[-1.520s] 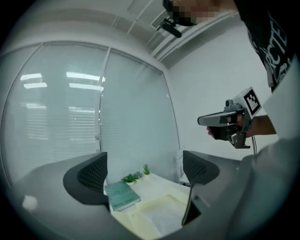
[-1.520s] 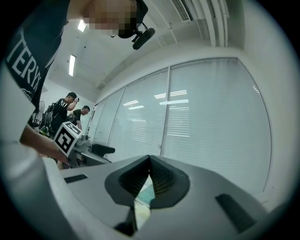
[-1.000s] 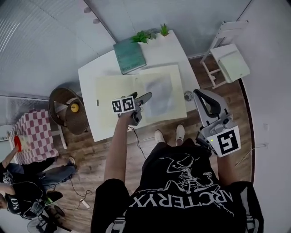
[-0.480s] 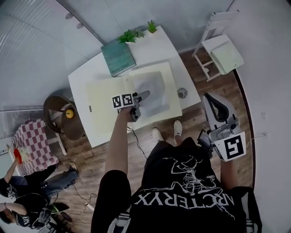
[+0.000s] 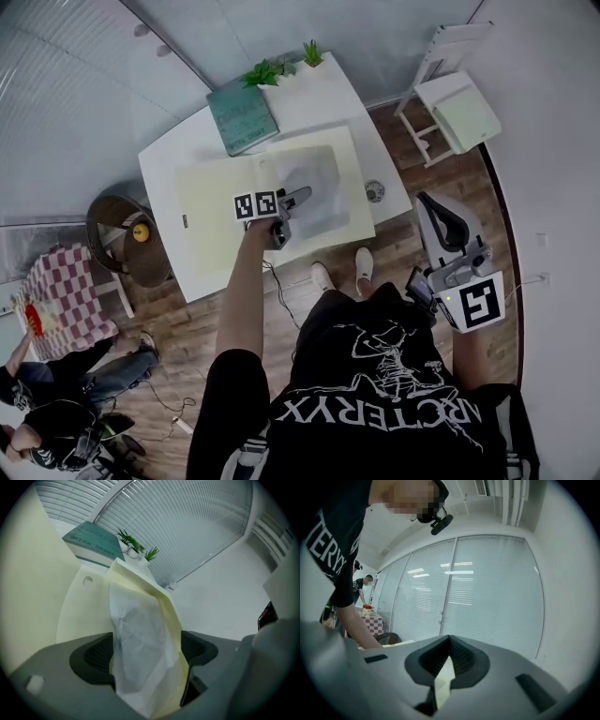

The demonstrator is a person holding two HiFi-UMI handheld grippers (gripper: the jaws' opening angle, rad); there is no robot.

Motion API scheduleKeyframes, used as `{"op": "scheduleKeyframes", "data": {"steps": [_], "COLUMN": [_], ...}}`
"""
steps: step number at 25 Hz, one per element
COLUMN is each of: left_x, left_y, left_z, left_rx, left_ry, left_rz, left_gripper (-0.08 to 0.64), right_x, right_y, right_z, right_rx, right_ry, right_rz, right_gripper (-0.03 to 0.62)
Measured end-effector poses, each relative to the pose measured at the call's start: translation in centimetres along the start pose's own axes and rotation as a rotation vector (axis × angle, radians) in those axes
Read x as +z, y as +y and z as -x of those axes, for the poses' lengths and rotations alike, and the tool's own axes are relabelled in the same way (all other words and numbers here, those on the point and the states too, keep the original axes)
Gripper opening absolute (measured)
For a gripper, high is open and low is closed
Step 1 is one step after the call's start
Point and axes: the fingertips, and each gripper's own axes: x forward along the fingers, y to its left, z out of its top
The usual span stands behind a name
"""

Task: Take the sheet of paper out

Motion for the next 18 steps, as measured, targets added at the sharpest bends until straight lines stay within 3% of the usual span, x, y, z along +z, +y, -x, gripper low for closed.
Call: {"op": "scheduleKeyframes", "data": {"steps": [2, 4, 12, 14, 16, 18], "left_x": [0.0, -0.3, -1.2, -1.3, -1.2, -0.8], "left_y": [0.0, -0.1, -0.3, -0.7, -0.9, -1.0], "left_z": [0.0, -0.2, -2.2, -2.7, -2.6, -1.9], "left_rx": [-0.005, -0.006, 0.017, 0.025, 0.031, 0.033], "left_ry": [0.007, 0.026, 0.051, 0.054, 0.039, 0.02], "left_rz": [-0.001, -0.015, -0.018, -0.026, -0.039, -0.049], "left_gripper": [0.411, 0.268, 0.203, 0.157, 0.034, 0.018], "right_x": [0.0, 0.0, -0.4, -0.3, -0.1, 0.0], "right_y": [0.1, 0.2, -0.1, 0.0, 0.1, 0.0], "right_z": [0.0, 0.0, 0.4, 0.6, 0.8, 1.0], "right_rx": [0.003, 0.004, -0.008, -0.01, -0.011, -0.01], "right_ry": [0.002, 0.003, 0.017, 0.016, 0.01, 0.007], "right_rz": [-0.001, -0.001, -0.001, 0.001, 0.003, 0.003], "right_gripper": [0.012, 0.012, 0.012, 0.012, 0.012, 0.012]}}
